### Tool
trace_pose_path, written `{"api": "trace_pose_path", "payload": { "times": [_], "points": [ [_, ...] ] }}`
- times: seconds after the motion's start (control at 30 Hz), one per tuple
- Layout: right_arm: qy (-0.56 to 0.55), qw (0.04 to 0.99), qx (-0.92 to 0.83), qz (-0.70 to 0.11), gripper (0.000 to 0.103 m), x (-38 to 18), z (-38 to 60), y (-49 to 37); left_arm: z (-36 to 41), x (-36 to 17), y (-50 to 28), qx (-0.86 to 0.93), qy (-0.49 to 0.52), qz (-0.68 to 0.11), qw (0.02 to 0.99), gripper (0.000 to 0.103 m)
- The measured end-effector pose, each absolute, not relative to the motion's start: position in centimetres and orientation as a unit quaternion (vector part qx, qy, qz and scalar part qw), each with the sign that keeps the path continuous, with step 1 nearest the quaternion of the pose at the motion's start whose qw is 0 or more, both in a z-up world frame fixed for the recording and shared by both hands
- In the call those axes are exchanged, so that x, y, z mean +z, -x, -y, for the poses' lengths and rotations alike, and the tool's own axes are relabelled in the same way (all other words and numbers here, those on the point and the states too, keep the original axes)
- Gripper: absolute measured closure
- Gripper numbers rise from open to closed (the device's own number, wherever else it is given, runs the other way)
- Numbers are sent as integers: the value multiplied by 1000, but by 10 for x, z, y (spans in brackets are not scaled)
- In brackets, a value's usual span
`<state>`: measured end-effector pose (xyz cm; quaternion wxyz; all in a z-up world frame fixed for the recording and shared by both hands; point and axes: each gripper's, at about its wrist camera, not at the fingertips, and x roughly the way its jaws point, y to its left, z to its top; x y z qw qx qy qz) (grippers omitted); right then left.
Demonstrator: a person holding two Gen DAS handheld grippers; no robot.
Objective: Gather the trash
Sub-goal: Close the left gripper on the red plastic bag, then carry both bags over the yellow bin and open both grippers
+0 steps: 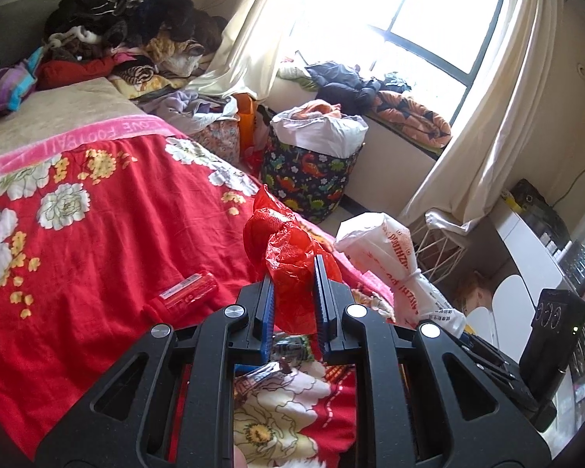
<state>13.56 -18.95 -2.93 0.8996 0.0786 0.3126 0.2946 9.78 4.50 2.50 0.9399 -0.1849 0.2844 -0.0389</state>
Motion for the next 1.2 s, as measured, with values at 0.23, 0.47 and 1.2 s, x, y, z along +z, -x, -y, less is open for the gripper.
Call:
{"api": "trace_pose_path", "payload": {
  "times": [0.23, 0.47, 1.2],
  "points": [
    [-89, 905, 282, -306, 62, -23, 205, -130, -29, 31, -100, -58, 177, -281, 942, 91],
    [-105, 909, 267, -304, 62, -22, 227, -126, -5, 32, -101, -81, 169, -281, 941, 91],
    [-144, 927, 199, -285, 62, -16, 302, -107, 70, 32, -109, -151, 135, -288, 936, 91]
  ]
}}
